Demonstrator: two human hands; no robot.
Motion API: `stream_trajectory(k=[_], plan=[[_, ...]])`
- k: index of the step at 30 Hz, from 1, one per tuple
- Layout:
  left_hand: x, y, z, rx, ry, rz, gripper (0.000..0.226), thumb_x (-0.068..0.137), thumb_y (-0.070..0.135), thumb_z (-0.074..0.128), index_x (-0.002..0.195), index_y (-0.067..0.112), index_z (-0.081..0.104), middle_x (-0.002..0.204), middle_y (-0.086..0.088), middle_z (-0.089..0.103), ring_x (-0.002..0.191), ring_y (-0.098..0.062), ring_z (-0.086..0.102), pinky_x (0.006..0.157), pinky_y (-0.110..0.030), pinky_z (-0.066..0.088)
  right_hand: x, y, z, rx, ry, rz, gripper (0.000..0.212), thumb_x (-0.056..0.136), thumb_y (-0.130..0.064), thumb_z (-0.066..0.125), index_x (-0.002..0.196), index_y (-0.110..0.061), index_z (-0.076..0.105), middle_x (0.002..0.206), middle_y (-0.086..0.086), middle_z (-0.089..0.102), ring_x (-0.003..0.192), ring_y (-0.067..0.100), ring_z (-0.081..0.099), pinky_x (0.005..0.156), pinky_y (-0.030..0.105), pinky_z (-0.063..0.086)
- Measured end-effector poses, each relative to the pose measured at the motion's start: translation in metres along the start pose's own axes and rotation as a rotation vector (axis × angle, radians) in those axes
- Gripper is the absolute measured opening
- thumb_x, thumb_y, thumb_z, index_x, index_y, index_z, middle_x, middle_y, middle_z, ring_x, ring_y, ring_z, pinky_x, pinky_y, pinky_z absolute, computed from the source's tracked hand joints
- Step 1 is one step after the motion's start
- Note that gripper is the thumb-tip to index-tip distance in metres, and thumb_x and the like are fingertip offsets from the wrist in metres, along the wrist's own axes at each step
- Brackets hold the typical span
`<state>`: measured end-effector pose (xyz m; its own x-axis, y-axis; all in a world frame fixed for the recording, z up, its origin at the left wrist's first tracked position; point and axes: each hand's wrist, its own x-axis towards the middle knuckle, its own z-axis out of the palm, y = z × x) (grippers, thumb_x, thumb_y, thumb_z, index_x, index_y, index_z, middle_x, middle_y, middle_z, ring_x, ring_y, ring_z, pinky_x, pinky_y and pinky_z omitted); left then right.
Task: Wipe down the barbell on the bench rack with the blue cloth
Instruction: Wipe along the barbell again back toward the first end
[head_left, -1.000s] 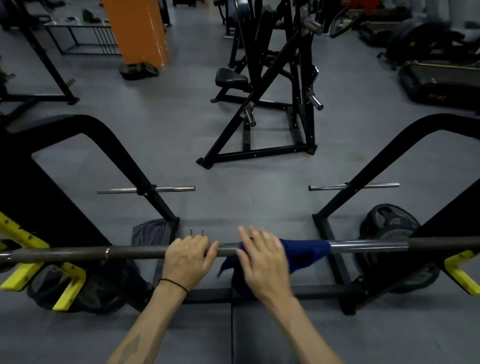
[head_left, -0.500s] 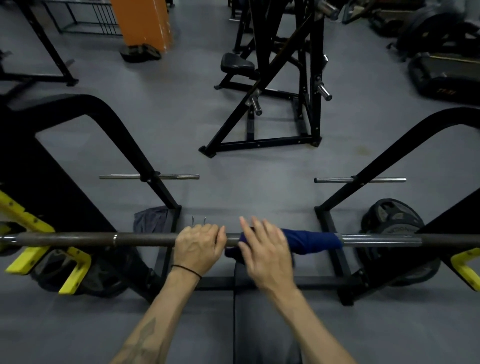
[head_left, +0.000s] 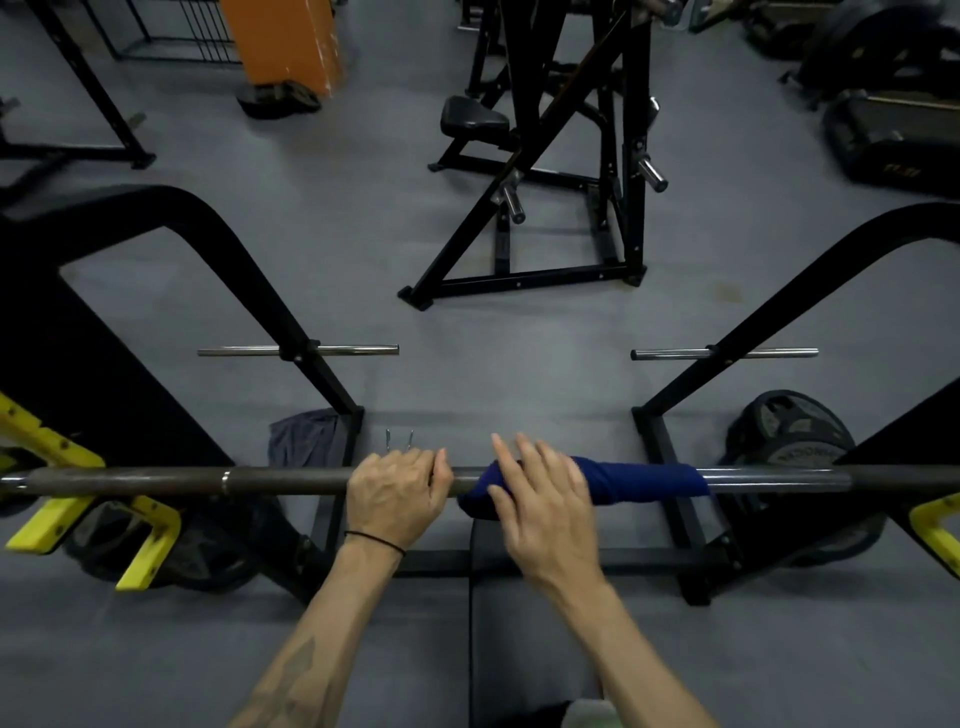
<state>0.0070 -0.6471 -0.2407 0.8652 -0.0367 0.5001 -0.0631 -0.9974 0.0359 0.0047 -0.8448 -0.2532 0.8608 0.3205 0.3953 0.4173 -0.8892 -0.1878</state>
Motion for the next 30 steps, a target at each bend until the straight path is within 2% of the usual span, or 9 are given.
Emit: stream_trajectory(k=[4,6,10,11,15,18,21,26,30], plan=[[0.006,0.003,-0.008,0.004,-0.052,-0.049,0.049,0.094,0.026,0.048,0.048,0.013,0.057,0.043,-0.005,0.052,0.034,-0.024,0.047,0.042,-0.026,0.036,-0.010,0.064,-0.022,-0.076,0.031,0.124,0.053,0.105,-0.042,0.039,0.144,-0.014,0.060,0.138,0.012,0.065,0.124,0.033,0.060,0.110,0.046,0.036],[0.018,0.007,-0.014,0.022,-0.153,-0.108,0.055,0.092,0.029,0.044,0.043,0.009,0.058,0.041,-0.009,0.053,0.033,-0.027,0.050,0.040,-0.027,0.040,0.001,0.054,-0.020,-0.081,0.061,0.230,0.049,0.103,-0.037,0.040,0.135,-0.011,0.067,0.132,0.010,0.068,0.118,0.032,0.063,0.107,0.047,0.035],[0.040,0.005,-0.020,0.115,-0.433,-0.044,0.040,0.101,0.030,0.037,0.092,0.015,0.073,0.088,-0.009,0.074,0.085,-0.032,0.070,0.062,-0.032,0.038,0.020,-0.026,0.000,0.027,-0.016,-0.002,0.049,0.104,-0.037,0.039,0.140,-0.013,0.062,0.131,0.003,0.068,0.115,0.026,0.062,0.100,0.043,0.038],[0.037,0.004,-0.019,0.137,-0.460,-0.018,0.040,0.101,0.031,0.036,0.095,0.018,0.072,0.086,-0.006,0.074,0.083,-0.030,0.070,0.060,-0.032,0.036,0.017,-0.034,0.001,0.043,-0.071,-0.071,0.051,0.106,-0.039,0.036,0.147,-0.015,0.056,0.135,0.003,0.066,0.119,0.025,0.060,0.101,0.043,0.040],[0.013,0.002,-0.011,0.022,-0.236,-0.157,0.057,0.095,0.036,0.036,0.048,0.013,0.060,0.043,-0.002,0.053,0.037,-0.026,0.052,0.045,-0.027,0.032,0.007,0.018,-0.014,0.009,-0.112,-0.103,0.054,0.108,-0.042,0.031,0.153,-0.018,0.050,0.137,0.007,0.065,0.123,0.028,0.060,0.105,0.043,0.044],[0.003,0.003,-0.008,-0.020,-0.048,-0.066,0.045,0.096,0.027,0.049,0.052,0.018,0.052,0.048,-0.004,0.051,0.044,-0.028,0.049,0.051,-0.035,0.037,-0.004,0.074,-0.032,-0.014,-0.071,-0.008,0.052,0.106,-0.040,0.038,0.144,-0.014,0.060,0.129,0.007,0.069,0.115,0.029,0.064,0.103,0.041,0.038],[0.006,0.005,-0.009,-0.042,0.031,-0.095,0.044,0.094,0.023,0.051,0.051,0.017,0.049,0.047,-0.005,0.049,0.043,-0.028,0.047,0.049,-0.036,0.038,0.003,0.058,-0.026,-0.009,-0.041,0.067,0.050,0.102,-0.037,0.039,0.136,-0.012,0.065,0.126,0.005,0.071,0.110,0.027,0.067,0.102,0.044,0.035],[0.011,0.007,-0.004,-0.027,0.107,-0.100,0.046,0.092,0.021,0.050,0.046,0.014,0.050,0.044,-0.008,0.049,0.039,-0.029,0.048,0.046,-0.034,0.042,0.014,-0.013,-0.002,0.016,-0.121,-0.226,0.063,0.097,-0.039,0.045,0.154,-0.014,0.046,0.150,0.003,0.056,0.132,0.023,0.055,0.111,0.043,0.031],[0.013,0.008,-0.001,-0.006,0.103,-0.157,0.047,0.092,0.020,0.050,0.046,0.012,0.049,0.043,-0.008,0.047,0.039,-0.029,0.045,0.048,-0.036,0.040,0.013,0.027,-0.014,0.002,-0.175,-0.304,0.065,0.098,-0.038,0.047,0.159,-0.015,0.039,0.152,0.007,0.054,0.134,0.028,0.056,0.111,0.039,0.032]])
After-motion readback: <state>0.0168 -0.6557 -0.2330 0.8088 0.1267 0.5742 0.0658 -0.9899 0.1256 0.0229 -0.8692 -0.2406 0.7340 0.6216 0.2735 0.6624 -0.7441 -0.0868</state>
